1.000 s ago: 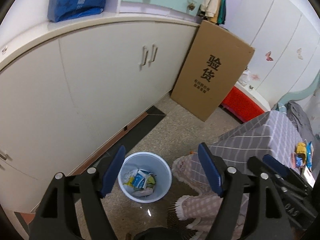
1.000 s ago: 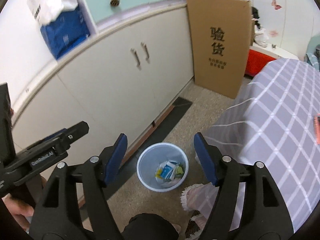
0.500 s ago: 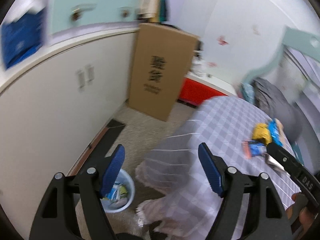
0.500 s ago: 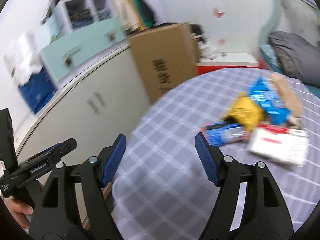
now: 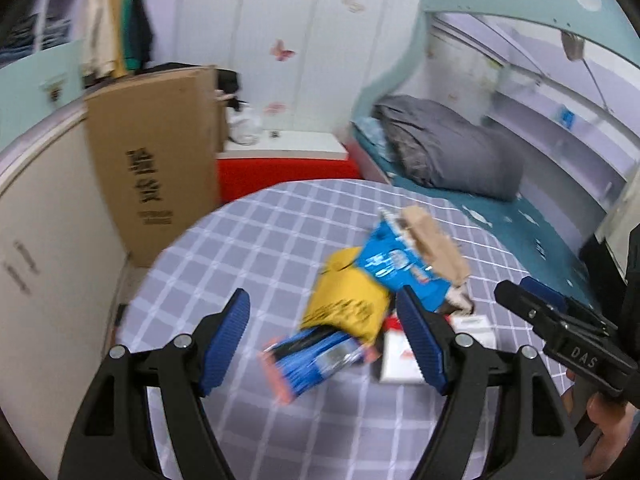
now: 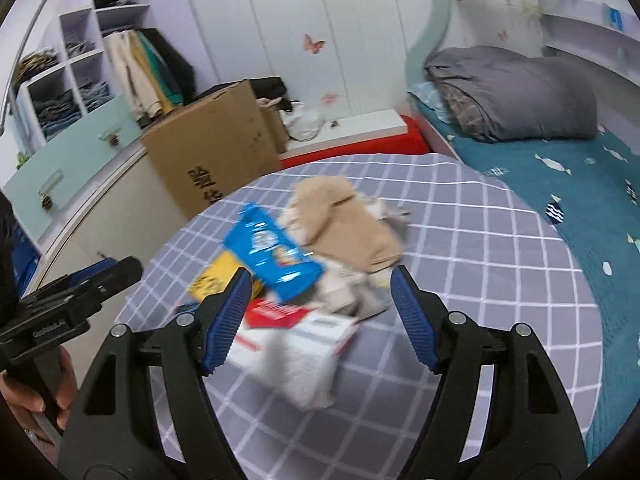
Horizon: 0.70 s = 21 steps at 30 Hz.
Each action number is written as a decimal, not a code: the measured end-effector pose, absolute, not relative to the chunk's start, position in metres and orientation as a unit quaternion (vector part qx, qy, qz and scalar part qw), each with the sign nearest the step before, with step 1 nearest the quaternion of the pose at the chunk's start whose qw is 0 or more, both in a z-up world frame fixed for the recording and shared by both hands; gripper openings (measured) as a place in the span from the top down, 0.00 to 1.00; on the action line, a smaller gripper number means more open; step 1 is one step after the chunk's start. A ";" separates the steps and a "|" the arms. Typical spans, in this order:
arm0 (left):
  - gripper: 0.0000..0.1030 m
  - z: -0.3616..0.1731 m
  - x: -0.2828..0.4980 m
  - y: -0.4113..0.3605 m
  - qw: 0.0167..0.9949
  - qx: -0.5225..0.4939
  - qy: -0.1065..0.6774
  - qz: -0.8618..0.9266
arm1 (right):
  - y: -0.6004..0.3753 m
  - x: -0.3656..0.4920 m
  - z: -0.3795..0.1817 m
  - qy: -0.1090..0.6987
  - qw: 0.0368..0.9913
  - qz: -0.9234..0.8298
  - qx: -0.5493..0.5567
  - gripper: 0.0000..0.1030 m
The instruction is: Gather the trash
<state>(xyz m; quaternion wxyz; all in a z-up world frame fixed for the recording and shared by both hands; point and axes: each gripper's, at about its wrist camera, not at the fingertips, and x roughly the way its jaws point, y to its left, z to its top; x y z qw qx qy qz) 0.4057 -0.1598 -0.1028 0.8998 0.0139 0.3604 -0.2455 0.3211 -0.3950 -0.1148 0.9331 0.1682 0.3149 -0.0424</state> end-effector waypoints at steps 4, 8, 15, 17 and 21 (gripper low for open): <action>0.28 -0.113 0.427 -0.192 0.893 0.028 0.363 -0.265 | -0.418 0.327 -0.121 0.318 0.931 -0.046 0.175 0.31; 0.28 -0.125 0.447 -0.217 0.880 0.027 0.374 -0.293 | -0.433 0.334 -0.127 0.322 0.928 -0.044 0.181 0.31; 0.30 -0.138 0.465 -0.233 0.876 0.026 0.380 -0.297 | -0.441 0.345 -0.135 0.332 0.924 -0.038 0.186 0.31; 0.37 -0.139 0.465 -0.235 0.876 0.030 0.375 -0.303 | -0.441 0.348 -0.136 0.333 0.924 -0.038 0.186 0.31; 0.58 -0.141 0.469 -0.240 0.873 0.035 0.378 -0.307 | -0.443 0.353 -0.137 0.335 0.923 -0.035 0.188 0.31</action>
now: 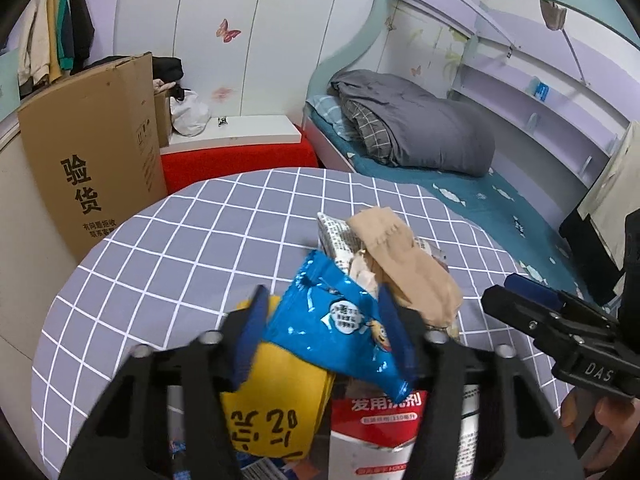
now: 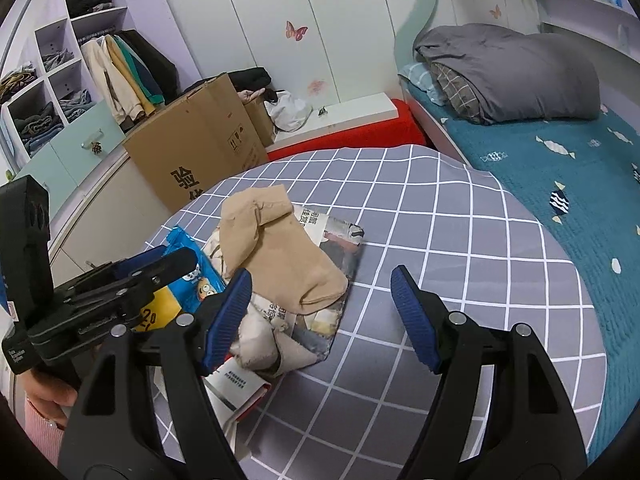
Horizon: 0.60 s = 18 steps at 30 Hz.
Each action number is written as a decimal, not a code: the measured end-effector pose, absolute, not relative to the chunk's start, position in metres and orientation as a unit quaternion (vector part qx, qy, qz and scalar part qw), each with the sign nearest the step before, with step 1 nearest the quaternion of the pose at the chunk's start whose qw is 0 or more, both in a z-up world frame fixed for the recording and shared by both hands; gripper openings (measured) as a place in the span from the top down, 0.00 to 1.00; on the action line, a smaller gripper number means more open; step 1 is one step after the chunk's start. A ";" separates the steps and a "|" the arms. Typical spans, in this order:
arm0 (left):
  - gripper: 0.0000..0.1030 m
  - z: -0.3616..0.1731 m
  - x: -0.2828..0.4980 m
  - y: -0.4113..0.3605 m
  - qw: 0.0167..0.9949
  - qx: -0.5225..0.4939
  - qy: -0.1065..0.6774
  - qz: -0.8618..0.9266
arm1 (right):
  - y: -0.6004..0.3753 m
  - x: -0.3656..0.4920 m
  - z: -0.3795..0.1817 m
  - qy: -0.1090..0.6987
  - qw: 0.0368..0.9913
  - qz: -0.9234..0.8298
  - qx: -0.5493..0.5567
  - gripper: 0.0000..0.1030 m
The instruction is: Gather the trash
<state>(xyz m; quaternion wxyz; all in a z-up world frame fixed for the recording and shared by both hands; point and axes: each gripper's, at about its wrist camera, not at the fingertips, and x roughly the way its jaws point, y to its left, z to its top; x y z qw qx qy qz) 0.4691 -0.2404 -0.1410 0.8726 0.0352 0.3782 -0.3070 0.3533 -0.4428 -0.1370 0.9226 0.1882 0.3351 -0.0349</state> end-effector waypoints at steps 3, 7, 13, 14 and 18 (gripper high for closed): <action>0.82 -0.144 0.469 -0.241 0.870 0.038 0.384 -0.307 | -0.443 0.355 -0.137 0.336 0.923 -0.035 0.186 0.31; 0.97 -0.143 0.464 -0.236 0.867 0.024 0.385 -0.316 | -0.442 0.358 -0.137 0.339 0.922 -0.036 0.184 0.31; 1.00 -0.130 0.452 -0.220 0.876 -0.003 0.358 -0.323 | -0.438 0.361 -0.137 0.340 0.922 -0.033 0.180 0.31; 1.00 -0.127 0.450 -0.218 0.878 -0.009 0.354 -0.323 | -0.437 0.361 -0.137 0.340 0.923 -0.032 0.178 0.31; 1.00 -0.107 0.441 -0.198 0.889 -0.042 0.327 -0.317 | -0.428 0.367 -0.135 0.344 0.924 -0.019 0.167 0.31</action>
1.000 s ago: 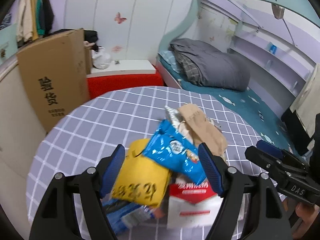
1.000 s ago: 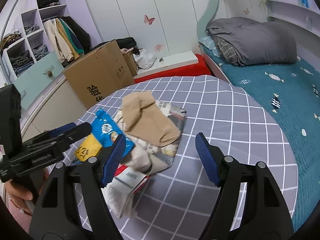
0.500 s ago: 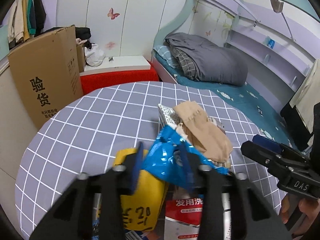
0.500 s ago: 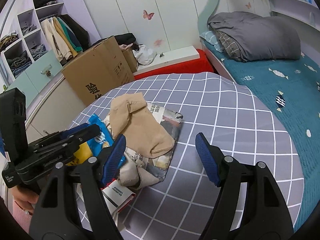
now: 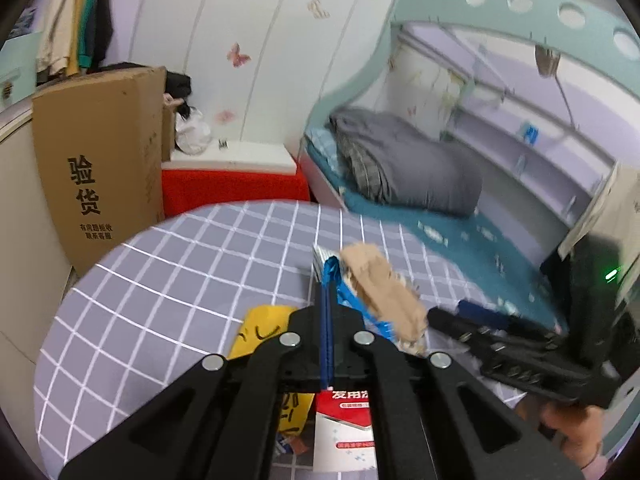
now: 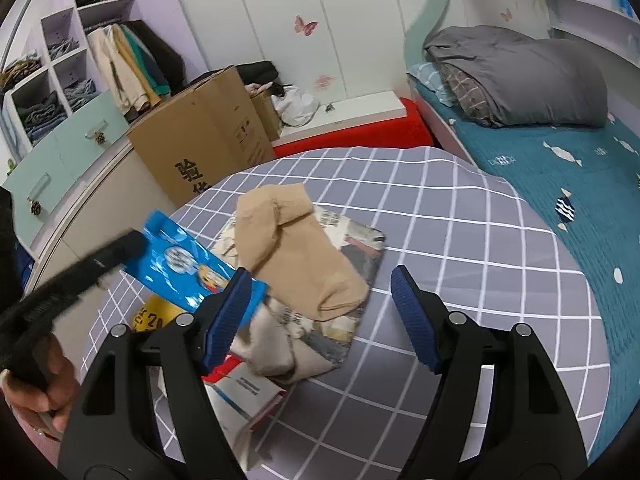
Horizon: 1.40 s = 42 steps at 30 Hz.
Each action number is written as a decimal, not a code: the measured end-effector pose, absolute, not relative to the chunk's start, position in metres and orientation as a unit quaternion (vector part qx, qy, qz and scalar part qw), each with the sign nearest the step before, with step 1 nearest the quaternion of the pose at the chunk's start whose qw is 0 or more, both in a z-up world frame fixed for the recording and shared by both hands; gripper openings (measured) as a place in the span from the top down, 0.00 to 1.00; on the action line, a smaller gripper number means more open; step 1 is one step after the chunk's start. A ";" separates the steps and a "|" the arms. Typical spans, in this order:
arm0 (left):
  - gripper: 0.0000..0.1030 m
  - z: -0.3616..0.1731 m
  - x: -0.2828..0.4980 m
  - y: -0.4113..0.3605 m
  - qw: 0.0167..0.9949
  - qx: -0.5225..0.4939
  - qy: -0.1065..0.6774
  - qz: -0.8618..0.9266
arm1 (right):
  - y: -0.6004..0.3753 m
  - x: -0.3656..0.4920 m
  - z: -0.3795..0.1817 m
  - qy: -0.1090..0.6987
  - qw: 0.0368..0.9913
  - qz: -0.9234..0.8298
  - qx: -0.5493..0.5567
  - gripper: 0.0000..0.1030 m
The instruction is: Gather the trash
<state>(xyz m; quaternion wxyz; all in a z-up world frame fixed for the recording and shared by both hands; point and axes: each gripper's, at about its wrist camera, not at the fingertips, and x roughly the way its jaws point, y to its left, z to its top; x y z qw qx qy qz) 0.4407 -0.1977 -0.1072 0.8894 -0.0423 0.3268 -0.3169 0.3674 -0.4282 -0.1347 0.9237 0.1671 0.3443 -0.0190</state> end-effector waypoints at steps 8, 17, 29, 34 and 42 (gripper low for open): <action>1.00 -0.073 0.422 -0.152 0.913 -0.085 0.283 -0.282 | -0.403 0.405 -0.136 0.377 0.915 0.012 0.144 0.42; 1.00 -0.062 0.410 -0.117 0.925 -0.098 0.273 -0.245 | -0.390 0.406 -0.127 0.376 0.916 0.010 0.136 0.96; 1.00 -0.046 0.383 -0.059 0.933 -0.128 0.255 -0.220 | -0.328 0.360 -0.045 0.301 0.942 0.085 0.119 0.97; 1.00 -0.043 0.362 -0.019 0.937 -0.138 0.248 -0.201 | -0.264 0.353 -0.033 0.300 0.936 0.151 0.106 0.97; 1.00 -0.058 0.330 0.064 0.946 -0.134 0.261 -0.136 | -0.137 0.350 -0.057 0.341 0.904 0.248 0.069 0.97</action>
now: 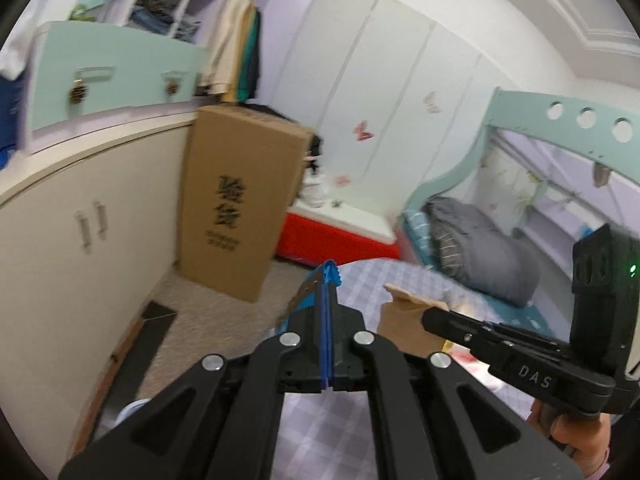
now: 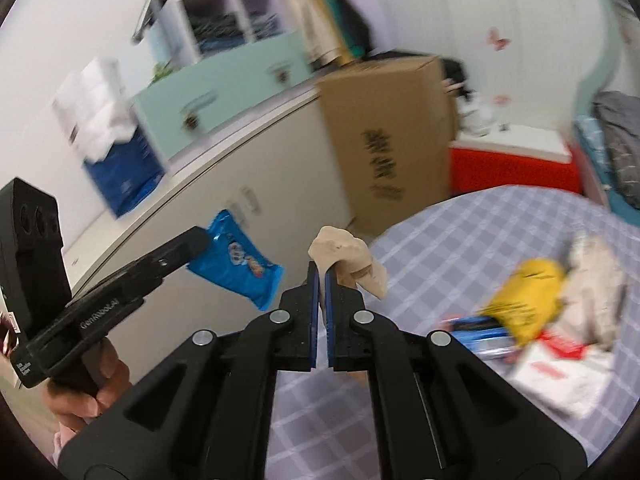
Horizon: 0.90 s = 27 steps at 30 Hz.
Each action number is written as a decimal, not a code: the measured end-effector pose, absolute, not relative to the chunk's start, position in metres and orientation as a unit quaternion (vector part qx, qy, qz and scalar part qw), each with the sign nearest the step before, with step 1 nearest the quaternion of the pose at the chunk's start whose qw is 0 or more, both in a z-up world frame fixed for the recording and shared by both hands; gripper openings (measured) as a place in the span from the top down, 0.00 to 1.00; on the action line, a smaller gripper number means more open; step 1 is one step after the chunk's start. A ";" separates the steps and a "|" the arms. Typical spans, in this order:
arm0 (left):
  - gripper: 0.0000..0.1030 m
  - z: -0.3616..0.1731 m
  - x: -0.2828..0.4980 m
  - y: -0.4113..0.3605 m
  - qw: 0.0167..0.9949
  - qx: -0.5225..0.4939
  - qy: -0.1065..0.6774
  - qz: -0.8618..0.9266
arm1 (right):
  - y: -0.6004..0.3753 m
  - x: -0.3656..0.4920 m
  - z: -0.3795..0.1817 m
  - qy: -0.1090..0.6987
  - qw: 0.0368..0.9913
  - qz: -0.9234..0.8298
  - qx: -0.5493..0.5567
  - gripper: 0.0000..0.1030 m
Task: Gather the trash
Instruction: 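Carry both items over the bin and open both grippers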
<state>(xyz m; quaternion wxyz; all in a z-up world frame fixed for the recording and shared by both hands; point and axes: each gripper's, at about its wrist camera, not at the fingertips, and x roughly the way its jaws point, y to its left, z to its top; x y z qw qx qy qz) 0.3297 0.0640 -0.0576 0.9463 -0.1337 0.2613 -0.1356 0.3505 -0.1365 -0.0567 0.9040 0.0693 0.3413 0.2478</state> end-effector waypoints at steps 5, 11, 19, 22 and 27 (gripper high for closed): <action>1.00 -0.086 0.314 0.122 0.945 -0.134 0.287 -0.082 | -0.064 0.349 -0.079 0.370 0.879 0.296 0.050 0.97; 1.00 -0.133 0.311 0.185 0.929 -0.151 0.336 -0.026 | 0.009 0.353 -0.118 0.414 0.848 0.330 0.026 0.97; 0.99 -0.192 0.328 0.230 0.903 -0.165 0.396 0.013 | 0.063 0.362 -0.177 0.471 0.820 0.326 -0.008 0.97; 0.93 -0.214 0.339 0.239 0.885 -0.176 0.430 0.025 | 0.070 0.364 -0.195 0.486 0.814 0.317 -0.017 0.97; 0.39 -0.241 0.344 0.251 0.856 -0.192 0.477 0.046 | 0.075 0.367 -0.218 0.507 0.805 0.306 -0.028 0.97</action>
